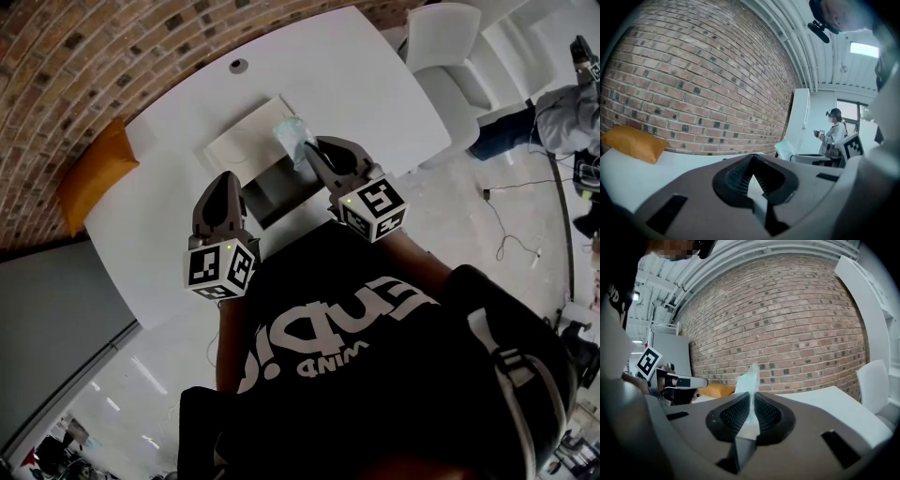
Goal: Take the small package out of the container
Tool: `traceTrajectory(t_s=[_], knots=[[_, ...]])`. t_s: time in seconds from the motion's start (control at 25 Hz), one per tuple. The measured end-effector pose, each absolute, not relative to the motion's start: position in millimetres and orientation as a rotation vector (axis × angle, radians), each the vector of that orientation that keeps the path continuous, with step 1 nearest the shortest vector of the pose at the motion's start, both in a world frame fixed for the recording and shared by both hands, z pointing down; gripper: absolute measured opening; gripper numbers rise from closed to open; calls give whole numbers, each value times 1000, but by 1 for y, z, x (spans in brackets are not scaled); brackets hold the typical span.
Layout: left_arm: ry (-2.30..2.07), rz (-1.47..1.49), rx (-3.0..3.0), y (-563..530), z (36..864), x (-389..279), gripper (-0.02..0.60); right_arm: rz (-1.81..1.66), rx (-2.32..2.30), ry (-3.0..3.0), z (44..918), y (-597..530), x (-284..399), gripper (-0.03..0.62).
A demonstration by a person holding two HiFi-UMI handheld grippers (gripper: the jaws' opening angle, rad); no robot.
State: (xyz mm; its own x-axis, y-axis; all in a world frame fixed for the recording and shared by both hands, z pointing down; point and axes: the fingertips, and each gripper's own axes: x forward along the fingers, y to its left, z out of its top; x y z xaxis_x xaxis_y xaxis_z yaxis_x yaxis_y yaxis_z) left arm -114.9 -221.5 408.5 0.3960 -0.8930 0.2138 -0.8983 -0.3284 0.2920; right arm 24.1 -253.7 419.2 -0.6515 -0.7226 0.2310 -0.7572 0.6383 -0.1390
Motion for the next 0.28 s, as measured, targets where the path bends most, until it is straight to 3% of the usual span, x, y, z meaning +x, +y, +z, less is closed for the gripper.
traceTrajectory(t_s=[0.28], knots=[[-1543,23,2294,-220,409,-112,6,349,1223,-2696,421,-252,27,23]])
